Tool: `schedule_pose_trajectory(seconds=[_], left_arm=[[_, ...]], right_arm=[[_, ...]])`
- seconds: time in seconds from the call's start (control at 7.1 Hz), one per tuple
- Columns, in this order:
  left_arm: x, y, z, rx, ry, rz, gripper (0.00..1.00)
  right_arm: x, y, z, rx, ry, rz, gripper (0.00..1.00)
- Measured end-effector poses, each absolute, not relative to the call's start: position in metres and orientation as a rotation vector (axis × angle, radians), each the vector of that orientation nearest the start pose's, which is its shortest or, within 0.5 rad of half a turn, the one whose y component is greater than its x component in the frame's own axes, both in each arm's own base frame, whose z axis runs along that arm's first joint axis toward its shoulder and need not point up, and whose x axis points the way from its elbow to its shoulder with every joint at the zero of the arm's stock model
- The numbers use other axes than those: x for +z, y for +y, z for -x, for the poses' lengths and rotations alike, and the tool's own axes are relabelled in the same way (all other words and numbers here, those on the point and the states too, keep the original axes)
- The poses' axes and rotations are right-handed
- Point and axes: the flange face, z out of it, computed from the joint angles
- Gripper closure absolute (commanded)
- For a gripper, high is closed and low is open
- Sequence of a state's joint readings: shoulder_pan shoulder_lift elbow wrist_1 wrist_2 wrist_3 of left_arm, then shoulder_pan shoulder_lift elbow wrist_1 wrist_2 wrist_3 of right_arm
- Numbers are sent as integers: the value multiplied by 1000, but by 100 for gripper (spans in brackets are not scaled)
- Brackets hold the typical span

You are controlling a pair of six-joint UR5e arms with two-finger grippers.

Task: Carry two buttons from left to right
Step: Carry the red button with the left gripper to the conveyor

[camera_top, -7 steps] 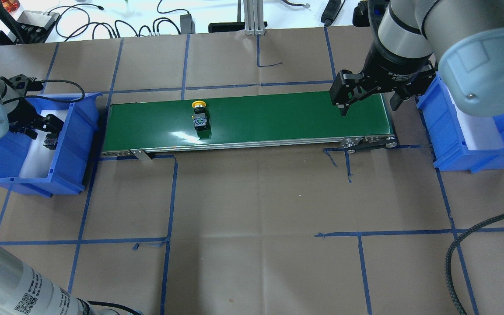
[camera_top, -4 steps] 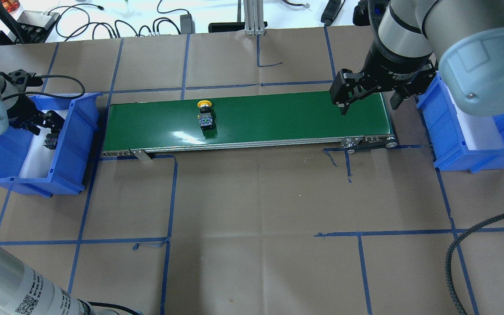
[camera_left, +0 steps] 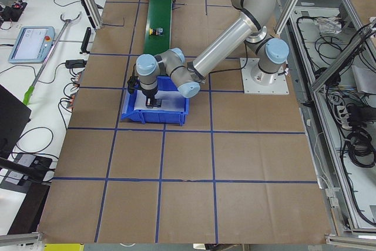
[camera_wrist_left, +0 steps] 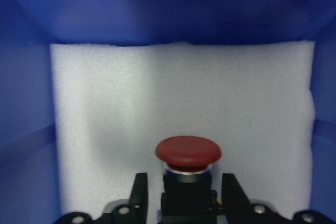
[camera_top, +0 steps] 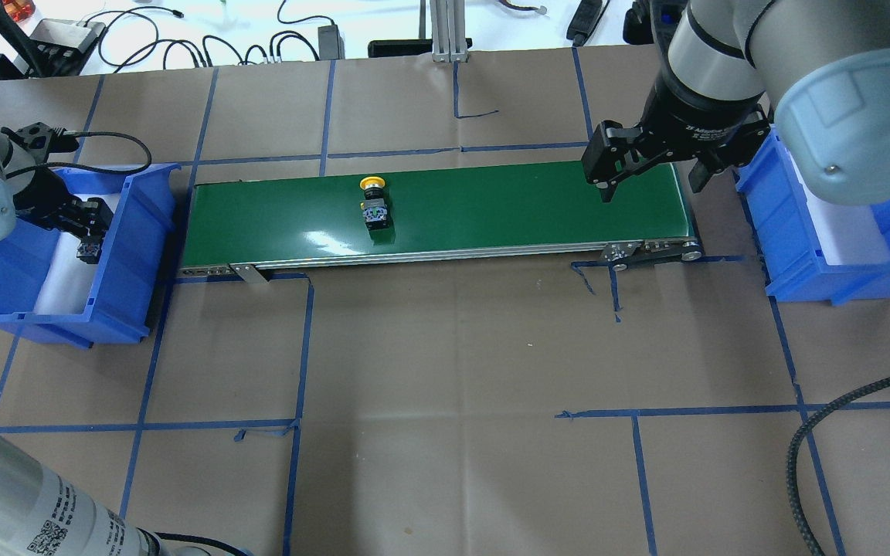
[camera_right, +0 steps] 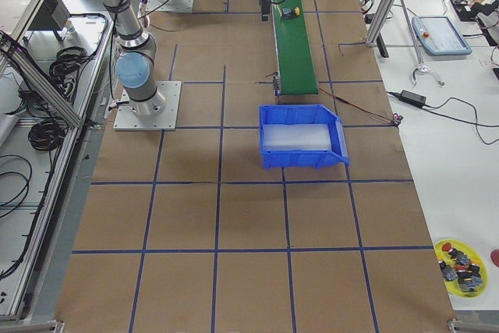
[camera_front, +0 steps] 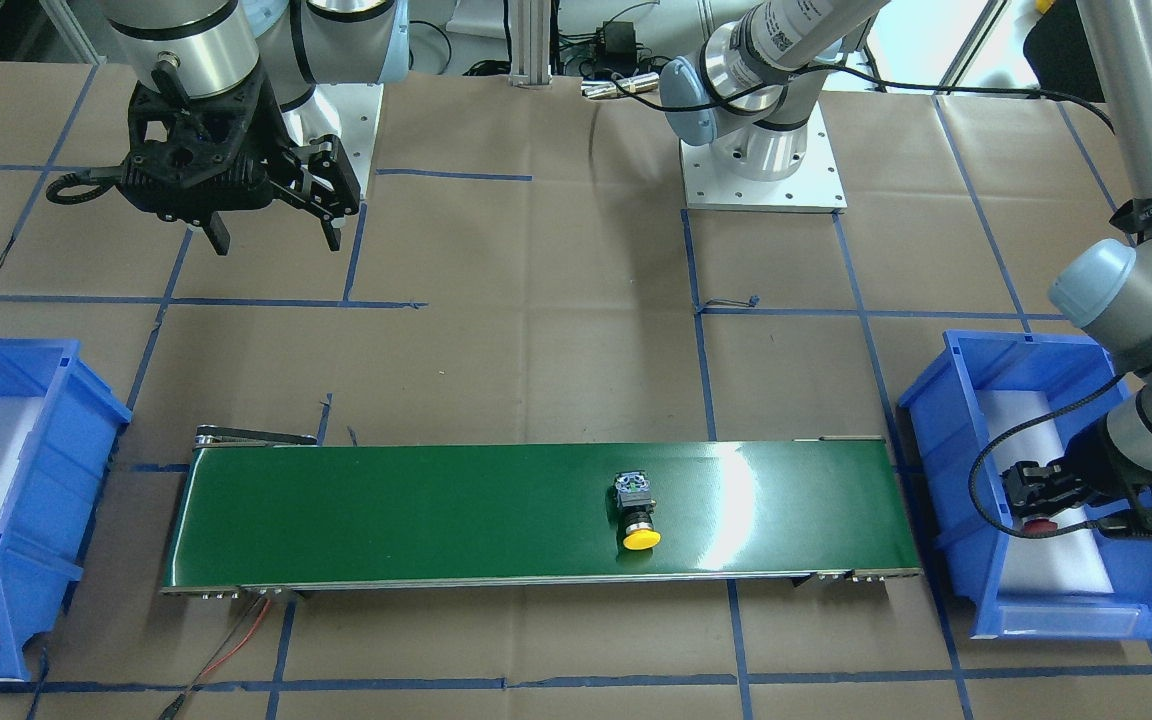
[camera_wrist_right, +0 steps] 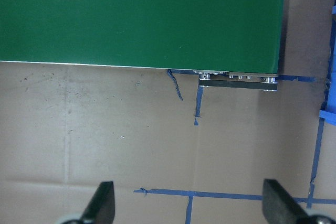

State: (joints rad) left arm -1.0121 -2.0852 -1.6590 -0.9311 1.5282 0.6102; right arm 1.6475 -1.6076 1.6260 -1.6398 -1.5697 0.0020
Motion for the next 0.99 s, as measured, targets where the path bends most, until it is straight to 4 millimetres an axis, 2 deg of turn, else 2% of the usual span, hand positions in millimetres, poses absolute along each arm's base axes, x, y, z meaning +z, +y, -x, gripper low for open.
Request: schedule_pose_trajectory(seconds=[0.14, 0.42, 0.56, 0.7, 0.99], left_arm=[[216, -612, -220, -85, 3155, -81, 95], [227, -614, -221, -102, 3147, -81, 97], [243, -618, -223, -107, 3143, -81, 97], [269, -622, -226, -88, 3150, -81, 97], [339, -622, -227, -31, 3167, -80, 97]], right_arm=[[486, -469, -170, -80, 3135, 117, 0], [486, -469, -170, -79, 3134, 116, 0], [486, -469, -170, -79, 3134, 116, 0], [486, -469, -170, -79, 3133, 116, 0], [486, -469, -170, -79, 3133, 115, 0]])
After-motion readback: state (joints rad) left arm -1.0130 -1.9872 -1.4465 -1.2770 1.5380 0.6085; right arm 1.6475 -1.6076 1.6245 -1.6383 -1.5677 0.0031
